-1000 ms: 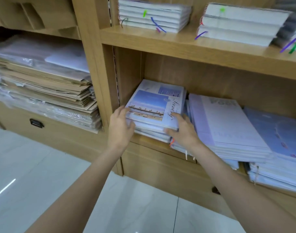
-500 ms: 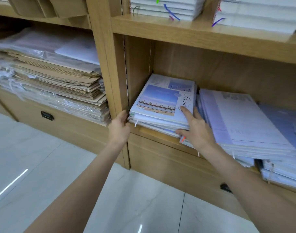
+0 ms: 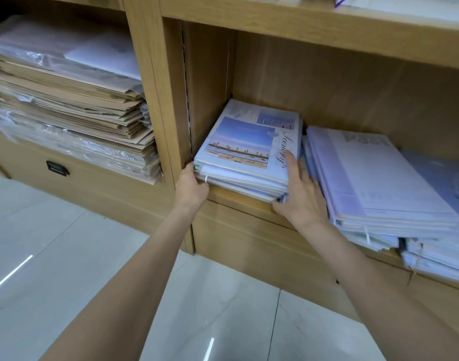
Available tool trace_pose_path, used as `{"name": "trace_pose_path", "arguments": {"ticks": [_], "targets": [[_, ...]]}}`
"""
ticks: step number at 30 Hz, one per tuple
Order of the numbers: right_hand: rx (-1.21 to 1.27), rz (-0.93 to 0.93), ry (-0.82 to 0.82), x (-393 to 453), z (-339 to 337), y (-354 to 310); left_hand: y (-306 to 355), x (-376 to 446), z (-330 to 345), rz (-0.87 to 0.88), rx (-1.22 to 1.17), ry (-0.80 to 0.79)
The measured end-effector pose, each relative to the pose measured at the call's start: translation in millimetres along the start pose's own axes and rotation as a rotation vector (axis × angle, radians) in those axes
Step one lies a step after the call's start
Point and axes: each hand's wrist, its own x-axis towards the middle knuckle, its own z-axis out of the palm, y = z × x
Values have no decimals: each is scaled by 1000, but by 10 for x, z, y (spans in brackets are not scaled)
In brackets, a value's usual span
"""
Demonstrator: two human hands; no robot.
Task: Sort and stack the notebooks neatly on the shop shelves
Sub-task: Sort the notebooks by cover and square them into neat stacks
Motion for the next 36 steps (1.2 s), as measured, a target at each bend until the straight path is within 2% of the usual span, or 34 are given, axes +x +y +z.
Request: {"name": "trace_pose_path", "arguments": {"ticks": [3,6,9,12,17,25,28,32,36], "targets": [[-52,-37,-61,-101,-54,123,54,-8,-65,-24,16,-35],[17,25,-94,-78,-111,75,121,-29,-91,-36,18,-51],[198,44,-30,-57,-67,-158,150,-29,-61,-71,5,-49],[525,170,31,-72,2,-350,149,11,-79,-74,11,-62],[792,328,-23,-31,96,-346,64,59,-143,-58,-9,-105],[844,345,2,-191,38,-367,-71,-44,-195,-40,-119,-89],[829,319,-52,-354,-8,-323,-206,-225,-296,-22,-148,-108],[795,271,-227,-422,-195,-321,-276,-365,-513,47,-292,-211],[636,208,-180,-427,-394,-440,-231,-340,-636,133,-357,-243]]}}
